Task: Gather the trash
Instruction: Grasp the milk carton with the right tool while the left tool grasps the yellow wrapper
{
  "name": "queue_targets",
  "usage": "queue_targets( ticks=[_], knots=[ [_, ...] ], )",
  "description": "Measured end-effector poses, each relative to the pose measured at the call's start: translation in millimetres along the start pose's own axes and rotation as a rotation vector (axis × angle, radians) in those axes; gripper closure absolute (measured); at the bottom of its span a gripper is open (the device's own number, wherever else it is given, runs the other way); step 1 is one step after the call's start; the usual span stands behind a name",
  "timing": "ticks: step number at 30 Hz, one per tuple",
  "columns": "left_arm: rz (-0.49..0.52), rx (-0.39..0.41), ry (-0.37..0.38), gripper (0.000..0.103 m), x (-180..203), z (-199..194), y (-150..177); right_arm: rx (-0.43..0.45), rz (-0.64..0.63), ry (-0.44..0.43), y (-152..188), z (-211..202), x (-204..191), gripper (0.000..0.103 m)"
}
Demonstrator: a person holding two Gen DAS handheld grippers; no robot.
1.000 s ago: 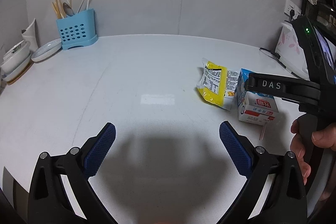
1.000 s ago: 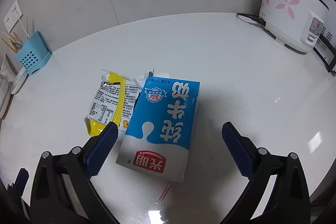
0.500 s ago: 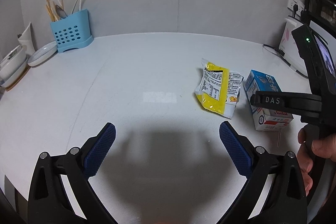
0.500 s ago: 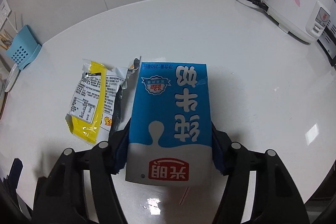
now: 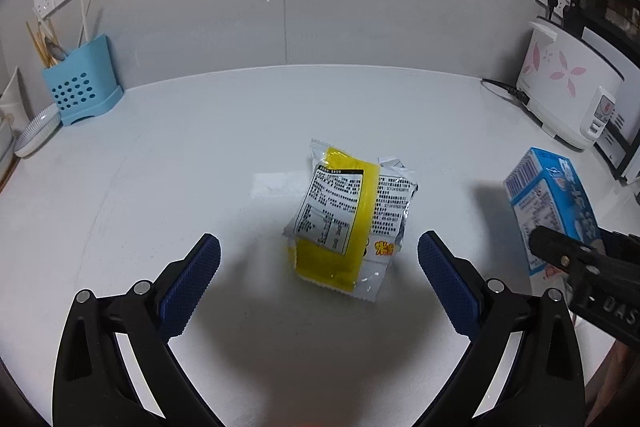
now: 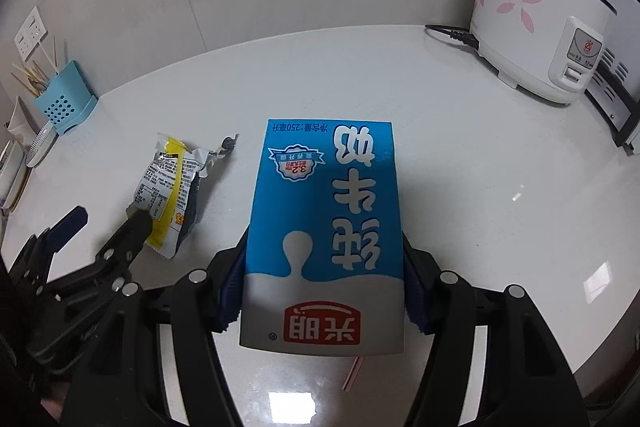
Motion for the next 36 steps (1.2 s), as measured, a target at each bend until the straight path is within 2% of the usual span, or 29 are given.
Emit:
queue_targets(
  ticks=[7, 13, 15, 16, 18, 19, 23, 24, 30, 32, 36],
  knots=[
    [0.005, -0.071, 0.025, 0.006, 21.2, 34.7, -9.4, 0.017, -0.017, -0.011, 1.0, -8.2, 8.4, 0.042],
    [0.010, -0.120, 0.015, 0.006, 28.0, 57.5, -8.3, 0.012, -0.016, -0.024, 5.6, -6.6, 8.7, 0.042],
    [0.001, -0.129, 0.016, 0.011, 27.9, 59.4, -7.8, 0.009, -0.013, -0.028, 6.6, -4.7, 7.6, 0.042],
    [0.003, -0.128, -0.001, 0.014, 28.1, 59.1, -7.4, 0.007, -0.013, -0.026, 6.7, -3.5, 6.5, 0.042],
    [0.018, -0.123, -0.030, 0.028, 28.5, 56.6, -5.8, 0.009, -0.018, -0.028, 6.8, -2.9, 6.1, 0.042],
    [0.017, -0.125, -0.041, 0.032, 26.6, 55.9, -5.5, 0.011, -0.018, -0.030, 6.7, -3.0, 6.4, 0.042],
    [-0.022, -0.154, -0.026, 0.052, 16.7, 49.1, -5.4, 0.012, -0.010, -0.045, 6.6, -3.8, 10.4, 0.042],
    [-0.022, -0.158, -0.023, 0.062, 16.1, 48.0, -5.2, 0.011, -0.009, -0.048, 7.2, -3.9, 10.5, 0.042],
    [-0.003, -0.141, -0.071, 0.094, 14.4, 37.9, -4.9, 0.004, -0.014, -0.063, 11.8, -6.2, 10.7, 0.043],
    [-0.020, -0.149, -0.052, 0.094, 10.9, 35.2, -3.2, 0.006, -0.014, -0.064, 13.5, -8.8, 10.7, 0.042],
    [-0.026, -0.106, -0.052, 0.095, 3.1, 20.7, -0.4, 0.016, -0.014, -0.067, 15.2, -17.2, 11.2, 0.042]
  ],
)
Point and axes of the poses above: each gripper's, at about its wrist camera, not at the fingertips, and z roughly the way its jaws point, x to its right, y to its underside, the point moved 1 cm from there along z, roughly the way its jaws point, and after that the axes turned 12 degrees about -y, right-handed, at the moved point
